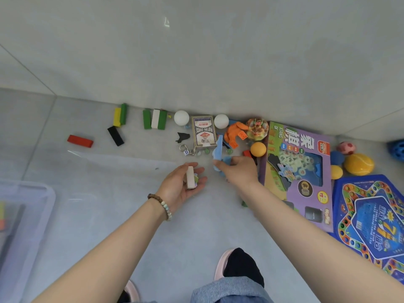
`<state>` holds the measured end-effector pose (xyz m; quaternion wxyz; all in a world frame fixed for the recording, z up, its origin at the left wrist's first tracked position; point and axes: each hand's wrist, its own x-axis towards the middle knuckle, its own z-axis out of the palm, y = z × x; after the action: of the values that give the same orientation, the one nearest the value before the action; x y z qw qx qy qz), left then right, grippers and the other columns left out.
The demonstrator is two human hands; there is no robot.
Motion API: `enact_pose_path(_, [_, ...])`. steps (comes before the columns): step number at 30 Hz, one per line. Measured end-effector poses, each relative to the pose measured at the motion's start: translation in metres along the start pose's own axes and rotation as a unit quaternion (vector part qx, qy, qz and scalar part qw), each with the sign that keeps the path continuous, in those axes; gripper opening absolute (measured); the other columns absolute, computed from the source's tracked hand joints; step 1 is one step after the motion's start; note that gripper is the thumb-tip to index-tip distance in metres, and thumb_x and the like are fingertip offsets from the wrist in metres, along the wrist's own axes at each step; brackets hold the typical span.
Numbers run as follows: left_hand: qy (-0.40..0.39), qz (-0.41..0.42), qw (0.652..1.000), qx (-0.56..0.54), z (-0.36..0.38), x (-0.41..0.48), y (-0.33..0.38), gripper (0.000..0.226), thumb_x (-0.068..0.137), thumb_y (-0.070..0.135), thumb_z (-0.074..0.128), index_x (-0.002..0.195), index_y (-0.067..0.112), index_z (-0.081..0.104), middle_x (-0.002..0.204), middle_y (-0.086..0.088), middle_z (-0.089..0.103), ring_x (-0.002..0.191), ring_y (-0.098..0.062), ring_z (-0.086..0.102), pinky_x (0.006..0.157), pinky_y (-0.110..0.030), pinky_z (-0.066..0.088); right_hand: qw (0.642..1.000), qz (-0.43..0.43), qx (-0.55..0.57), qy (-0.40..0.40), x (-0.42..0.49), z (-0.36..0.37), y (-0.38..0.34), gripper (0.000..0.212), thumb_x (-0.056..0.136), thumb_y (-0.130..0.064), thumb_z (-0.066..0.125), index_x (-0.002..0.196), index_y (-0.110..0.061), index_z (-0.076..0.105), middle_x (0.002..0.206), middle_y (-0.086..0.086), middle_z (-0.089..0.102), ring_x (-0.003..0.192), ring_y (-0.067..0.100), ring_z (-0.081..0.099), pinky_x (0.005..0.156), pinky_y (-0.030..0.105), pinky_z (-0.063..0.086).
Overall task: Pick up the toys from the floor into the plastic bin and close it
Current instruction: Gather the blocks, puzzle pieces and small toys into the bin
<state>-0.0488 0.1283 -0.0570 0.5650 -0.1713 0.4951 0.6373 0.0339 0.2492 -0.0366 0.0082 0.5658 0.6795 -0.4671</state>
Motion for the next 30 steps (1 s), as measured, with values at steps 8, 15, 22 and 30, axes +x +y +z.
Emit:
enact_pose_path(8, [-0.064,-0.03,0.997,-0.042,0.01,-0.004,0.007,0.031,0.099,0.038,0.032,0.109,0.022,0.058,0.114,-0.005,0.063,0.088,-0.019,0.066,0.072,-0.035,0.056,0.983,-0.102,-0.029,-0.153,-0.035,-0.009,-0.012,0.039,0.076,-0.035,0.075,0.079,0.004,0.071,0.06,0.007,0.063,0.046,-0.001,0.041,0.049,0.016,0.033])
enact_pose_path(15, [-0.046,-0.032,0.996,-0.07,0.011,-0.008,0.021,0.03,0.1,0.031,0.034,0.099,0.014,0.059,0.088,-0.004,0.068,0.075,-0.023,0.067,0.057,-0.029,0.058,0.987,-0.137,0.019,-0.077,-0.007,-0.015,-0.043,0.027,0.088,-0.035,0.062,0.085,-0.009,0.07,0.072,-0.003,0.064,0.059,0.0,0.054,0.057,0.016,0.043])
enact_pose_path(22, [-0.009,0.083,0.995,0.057,-0.002,-0.004,0.054,0.028,0.101,0.03,0.03,0.104,0.024,0.058,0.094,0.002,0.061,0.082,-0.015,0.061,0.08,-0.03,0.049,0.991,-0.113,-0.066,-0.004,0.038,0.014,-0.048,0.042,0.079,-0.036,0.07,0.114,-0.013,0.06,0.111,0.0,0.063,0.104,0.016,0.058,0.082,0.026,0.043])
enact_pose_path(30, [0.004,0.098,0.993,0.063,-0.023,-0.004,0.057,0.02,0.098,0.03,0.039,0.106,0.027,0.057,0.103,0.003,0.062,0.087,-0.015,0.062,0.083,-0.032,0.049,0.975,-0.071,-0.182,0.103,0.04,0.051,-0.052,0.069,0.069,-0.037,0.076,0.123,-0.015,0.039,0.123,0.006,0.049,0.111,0.028,0.051,0.08,0.037,0.046])
